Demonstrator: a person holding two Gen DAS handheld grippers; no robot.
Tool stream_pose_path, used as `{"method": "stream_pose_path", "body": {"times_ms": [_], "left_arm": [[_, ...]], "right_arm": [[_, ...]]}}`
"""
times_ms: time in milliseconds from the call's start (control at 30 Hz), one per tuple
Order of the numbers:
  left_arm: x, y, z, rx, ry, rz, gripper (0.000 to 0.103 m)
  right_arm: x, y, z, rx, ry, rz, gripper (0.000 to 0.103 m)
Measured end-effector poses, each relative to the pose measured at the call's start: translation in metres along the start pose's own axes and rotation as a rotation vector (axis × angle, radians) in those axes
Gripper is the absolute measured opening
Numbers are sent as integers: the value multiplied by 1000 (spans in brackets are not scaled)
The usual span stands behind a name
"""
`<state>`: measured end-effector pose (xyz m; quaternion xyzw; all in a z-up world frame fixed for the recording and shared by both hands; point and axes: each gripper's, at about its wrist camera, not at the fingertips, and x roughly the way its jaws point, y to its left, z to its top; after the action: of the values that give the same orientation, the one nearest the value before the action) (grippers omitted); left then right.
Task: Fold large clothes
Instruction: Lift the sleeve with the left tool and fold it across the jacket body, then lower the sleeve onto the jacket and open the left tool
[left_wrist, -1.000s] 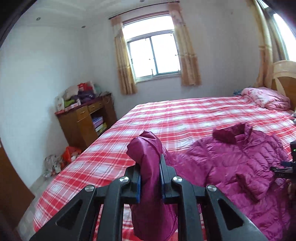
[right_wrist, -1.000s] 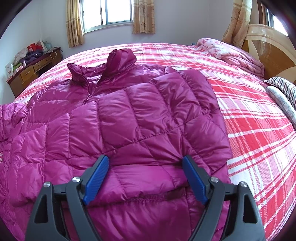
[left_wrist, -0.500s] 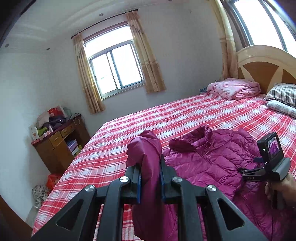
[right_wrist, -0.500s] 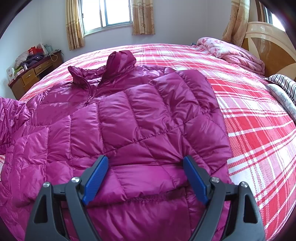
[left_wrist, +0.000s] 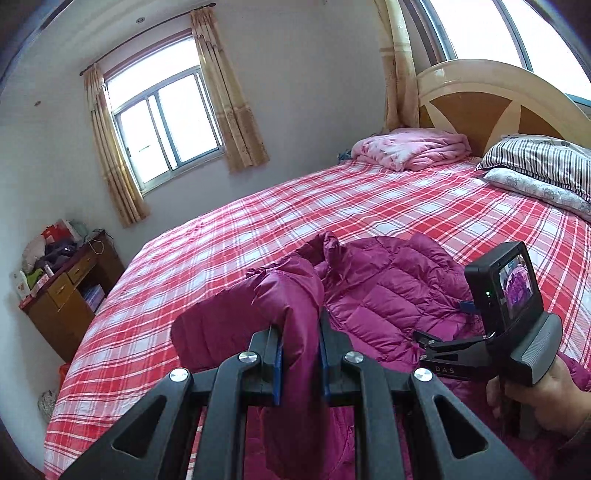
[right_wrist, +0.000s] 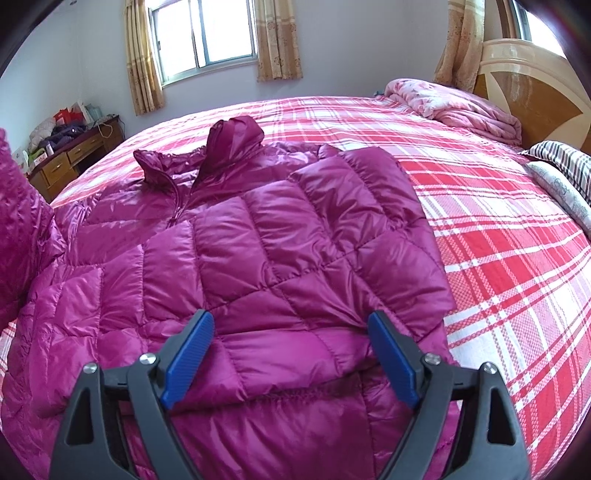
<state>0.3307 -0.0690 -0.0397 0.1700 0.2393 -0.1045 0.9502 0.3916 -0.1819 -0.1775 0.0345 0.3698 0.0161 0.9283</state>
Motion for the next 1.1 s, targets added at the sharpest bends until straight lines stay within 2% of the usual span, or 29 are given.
{"method": "stream_pose_path", "body": {"times_ms": [133, 267, 433, 500, 533, 567, 600, 633, 733, 767, 833, 867, 967, 1033, 1100], "left_arm": [[23, -15, -2, 5, 31, -32, 15], [45, -28, -8, -43, 70, -98, 15], [63, -53, -16, -44, 85, -121, 18], [67, -59, -17, -38, 89, -123, 24], [66, -60, -17, -37, 84, -119, 31], [65, -59, -16, -35, 78, -114, 42], [60, -58, -15, -32, 56, -106, 48], [52, -56, -13, -30, 24, -94, 61], [22, -50, -4, -26, -116, -41, 91], [16, -48, -1, -25, -142, -32, 96], [9, -39, -1, -15, -172, 1, 96], [13, -34, -3, -12, -156, 32, 97], [50, -3, -23, -59, -3, 146, 97], [82, 23, -45, -134, 123, 206, 97], [108, 48, -69, -238, 225, 227, 97]], "right_arm": [[-6, -9, 0, 53, -38, 8, 95], [-8, -16, 0, 98, -56, 10, 95], [-11, -25, -1, 156, -74, 25, 95], [-11, -28, -1, 175, -78, 35, 95], [-11, -30, -1, 183, -80, 38, 95], [-11, -31, -1, 191, -80, 42, 95], [-11, -33, -2, 199, -80, 46, 95], [-11, -34, -3, 205, -80, 50, 95], [-11, -37, -3, 220, -80, 57, 95], [-11, -38, -3, 226, -81, 62, 95], [-13, -40, -4, 237, -88, 75, 95], [-14, -42, -4, 247, -98, 86, 95], [-20, -50, -8, 291, -135, 115, 95], [-26, -54, -11, 312, -175, 141, 95], [-33, -56, -13, 315, -215, 173, 95]]}}
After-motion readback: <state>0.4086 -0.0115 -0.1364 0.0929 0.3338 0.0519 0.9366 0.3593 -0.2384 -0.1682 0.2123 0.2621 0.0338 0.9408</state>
